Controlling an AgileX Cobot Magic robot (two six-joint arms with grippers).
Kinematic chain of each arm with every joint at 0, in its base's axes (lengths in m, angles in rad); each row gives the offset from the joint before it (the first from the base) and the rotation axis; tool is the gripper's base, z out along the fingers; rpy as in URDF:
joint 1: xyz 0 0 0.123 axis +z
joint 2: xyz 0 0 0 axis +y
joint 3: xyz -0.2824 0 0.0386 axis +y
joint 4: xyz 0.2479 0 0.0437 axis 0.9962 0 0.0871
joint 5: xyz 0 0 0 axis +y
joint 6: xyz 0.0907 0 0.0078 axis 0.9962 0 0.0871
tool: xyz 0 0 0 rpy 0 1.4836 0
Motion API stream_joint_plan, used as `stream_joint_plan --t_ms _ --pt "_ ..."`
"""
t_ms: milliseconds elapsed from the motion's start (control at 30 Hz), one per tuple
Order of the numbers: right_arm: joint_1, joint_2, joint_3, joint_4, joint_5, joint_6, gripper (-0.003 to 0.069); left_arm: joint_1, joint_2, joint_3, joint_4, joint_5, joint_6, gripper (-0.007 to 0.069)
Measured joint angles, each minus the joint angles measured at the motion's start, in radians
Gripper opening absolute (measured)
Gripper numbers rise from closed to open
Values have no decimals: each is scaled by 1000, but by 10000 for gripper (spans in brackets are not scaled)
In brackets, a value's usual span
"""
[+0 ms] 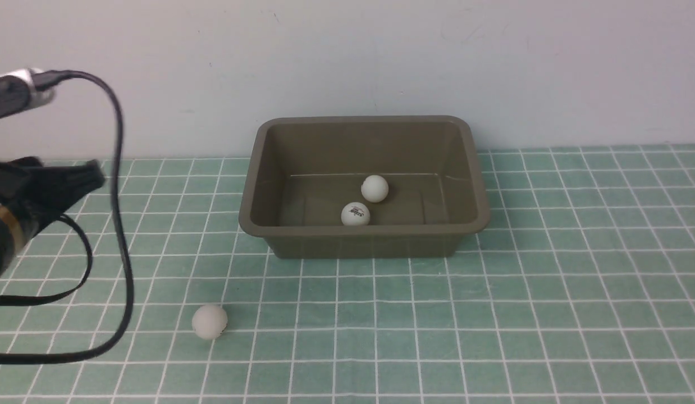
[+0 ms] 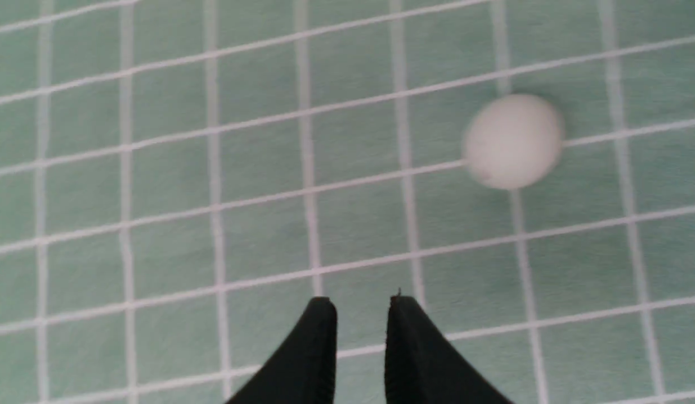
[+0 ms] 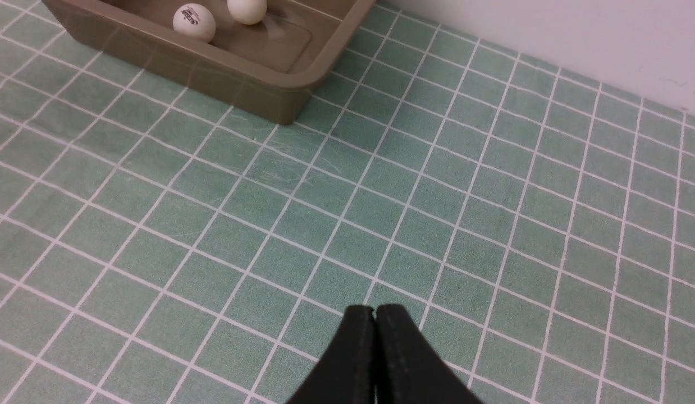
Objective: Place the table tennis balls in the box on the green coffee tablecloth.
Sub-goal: 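Reach for and grasp a ping pong ball on the table beside the basket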
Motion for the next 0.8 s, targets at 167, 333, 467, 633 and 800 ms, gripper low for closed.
stream_joint_plan --t_ms 167,333,467,633,800 --pt "0 0 0 0 0 0 -15 -1 21 -1 -277 -143 335 149" --pt "0 0 0 1 2 1 -15 -1 64 -3 -325 -170 422 230" --pt "0 0 0 1 8 1 -15 -1 112 -3 -342 -176 439 315" --pt "0 0 0 1 15 1 -15 -1 164 -3 -362 -216 445 431" --pt "0 0 0 2 16 1 -16 -1 222 -4 -389 -257 450 507"
